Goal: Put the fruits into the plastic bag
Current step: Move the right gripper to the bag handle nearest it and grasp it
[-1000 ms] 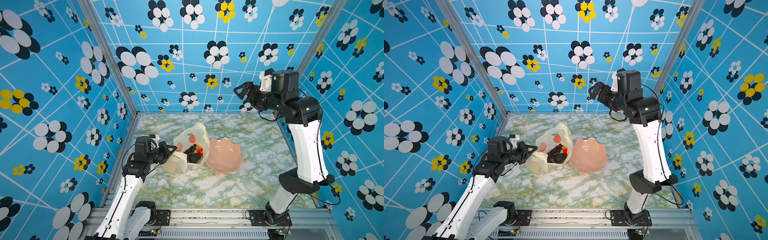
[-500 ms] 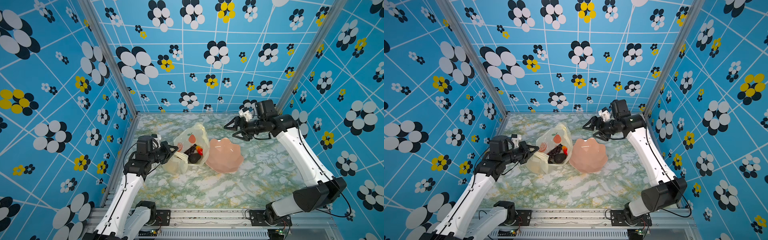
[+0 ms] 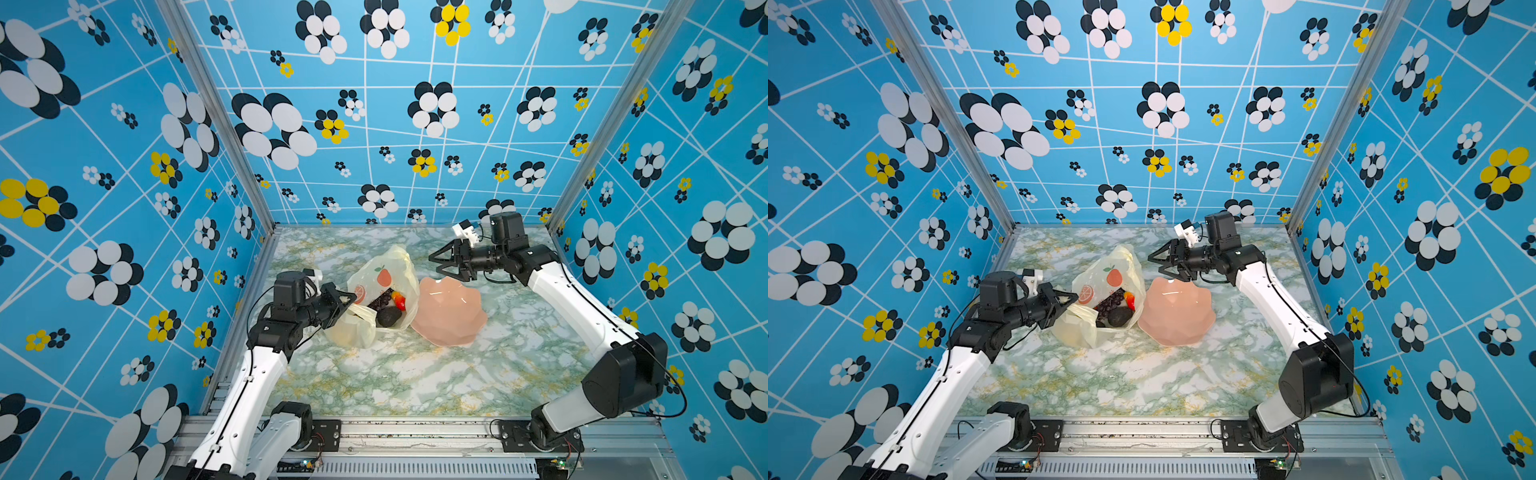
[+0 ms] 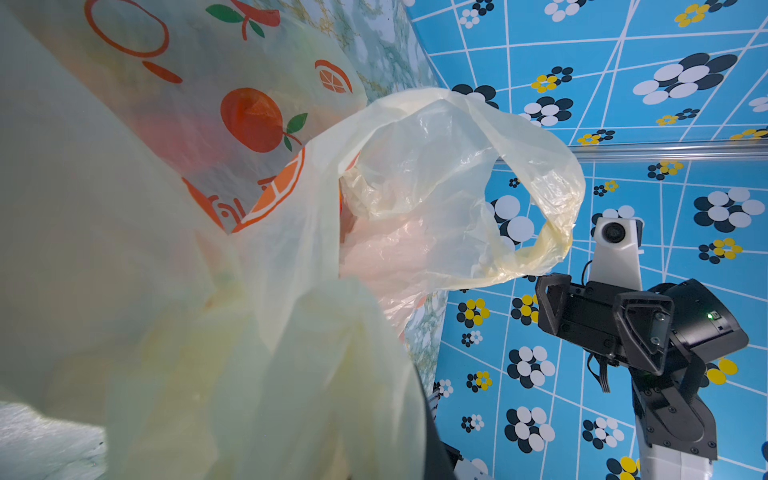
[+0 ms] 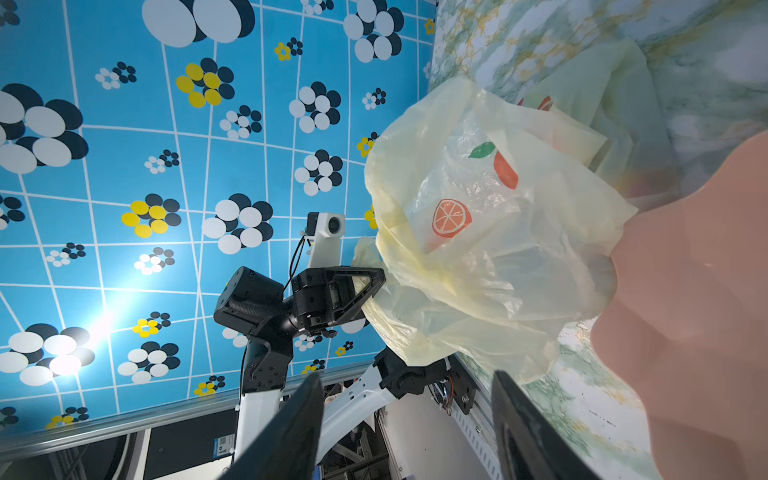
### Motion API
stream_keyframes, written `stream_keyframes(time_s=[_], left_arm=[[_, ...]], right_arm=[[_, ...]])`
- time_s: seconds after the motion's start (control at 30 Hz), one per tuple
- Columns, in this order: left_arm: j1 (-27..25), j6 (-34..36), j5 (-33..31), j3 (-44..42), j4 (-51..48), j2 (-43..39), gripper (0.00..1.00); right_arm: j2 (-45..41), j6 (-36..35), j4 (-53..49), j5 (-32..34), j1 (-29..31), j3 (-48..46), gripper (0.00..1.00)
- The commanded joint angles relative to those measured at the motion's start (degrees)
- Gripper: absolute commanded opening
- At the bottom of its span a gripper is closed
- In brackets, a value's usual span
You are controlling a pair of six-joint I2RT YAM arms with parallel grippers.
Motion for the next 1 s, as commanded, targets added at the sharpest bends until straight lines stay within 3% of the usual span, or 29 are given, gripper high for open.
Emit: stream_keyframes(time_s=[0.0, 0.37, 0.8, 0.9, 0.97], left_arm=[[-0.33, -1.25, -0.53, -1.52, 2.12, -0.87, 0.00], [-0.34, -2.22, -0.35, -1.99, 2.80, -1.07, 0.00], [-0.35, -1.43, -0.47, -1.21, 1.90, -0.72, 0.00], [-0.35, -1.44, -0.47, -1.18, 1.81, -0.63, 0.00], [-0.44, -1.43, -0.47, -1.13, 1.90, -0.48, 0.00]], right_arm=[[3.45, 0.58, 3.86, -2.31, 1.49, 3.83, 0.64], [12.93, 0.52, 3.79, -4.60, 5.51, 13.39, 0.56], [15.57, 0.36, 5.61, -7.33, 8.34, 14.04, 0.51], [15.74, -2.17, 2.14, -6.37, 8.66, 14.61, 0.50], [16.47, -8.05, -5.67, -3.65, 9.12, 17.21, 0.50]])
